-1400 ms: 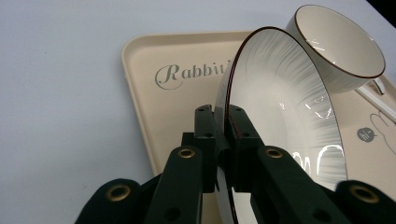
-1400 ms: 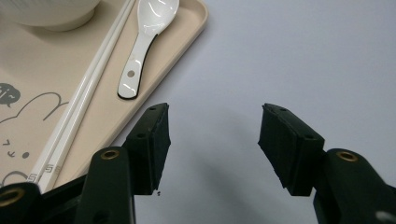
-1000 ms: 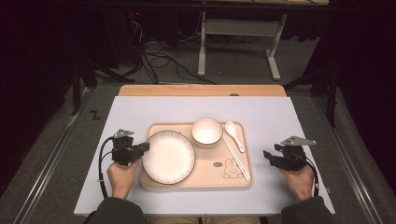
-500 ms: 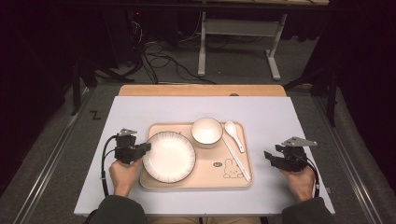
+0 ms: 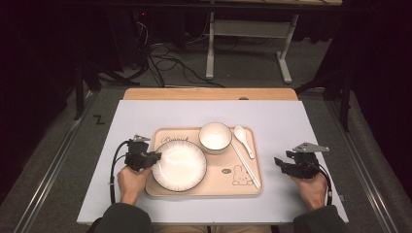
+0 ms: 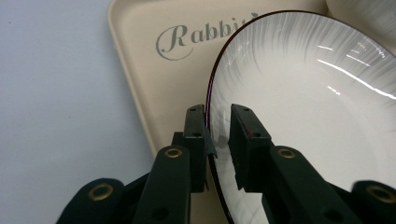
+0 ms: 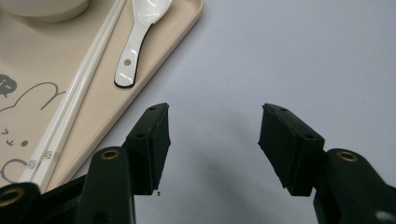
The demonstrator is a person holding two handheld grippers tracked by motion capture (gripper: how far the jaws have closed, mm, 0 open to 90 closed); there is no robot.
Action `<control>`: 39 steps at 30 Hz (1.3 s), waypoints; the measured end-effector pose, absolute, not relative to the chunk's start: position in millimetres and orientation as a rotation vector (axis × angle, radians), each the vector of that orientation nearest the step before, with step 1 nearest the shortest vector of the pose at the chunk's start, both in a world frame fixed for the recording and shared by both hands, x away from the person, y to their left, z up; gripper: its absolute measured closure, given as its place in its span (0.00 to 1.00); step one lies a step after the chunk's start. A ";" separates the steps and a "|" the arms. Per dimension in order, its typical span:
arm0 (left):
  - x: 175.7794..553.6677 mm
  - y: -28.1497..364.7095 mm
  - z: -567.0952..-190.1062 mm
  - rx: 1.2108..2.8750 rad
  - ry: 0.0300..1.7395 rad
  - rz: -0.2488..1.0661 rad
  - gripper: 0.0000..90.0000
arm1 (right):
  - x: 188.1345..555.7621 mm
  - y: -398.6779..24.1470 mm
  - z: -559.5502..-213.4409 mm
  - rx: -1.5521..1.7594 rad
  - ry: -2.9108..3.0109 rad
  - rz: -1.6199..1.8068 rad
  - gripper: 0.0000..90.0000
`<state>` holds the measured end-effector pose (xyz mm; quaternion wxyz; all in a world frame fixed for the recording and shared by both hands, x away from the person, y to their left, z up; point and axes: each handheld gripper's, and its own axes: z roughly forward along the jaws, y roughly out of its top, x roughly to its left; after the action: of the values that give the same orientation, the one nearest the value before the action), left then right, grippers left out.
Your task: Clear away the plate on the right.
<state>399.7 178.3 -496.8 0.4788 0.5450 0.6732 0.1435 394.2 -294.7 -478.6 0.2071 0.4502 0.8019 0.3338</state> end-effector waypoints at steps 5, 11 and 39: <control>403.1 168.6 -501.2 1.303 1.652 0.369 0.83 | 394.1 -294.5 -478.5 1.257 2.231 0.927 0.48; 401.6 170.3 -495.3 1.257 1.621 0.382 0.68 | 393.9 -293.6 -478.4 1.242 2.237 0.923 0.48; 351.6 172.7 -478.3 1.291 1.432 0.509 0.41 | 367.8 -295.0 -472.8 1.214 2.291 0.945 0.48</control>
<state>351.6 172.7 -478.3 0.5428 0.5436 0.6032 0.2145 367.8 -295.0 -472.8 0.1901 0.4319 0.8150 0.3362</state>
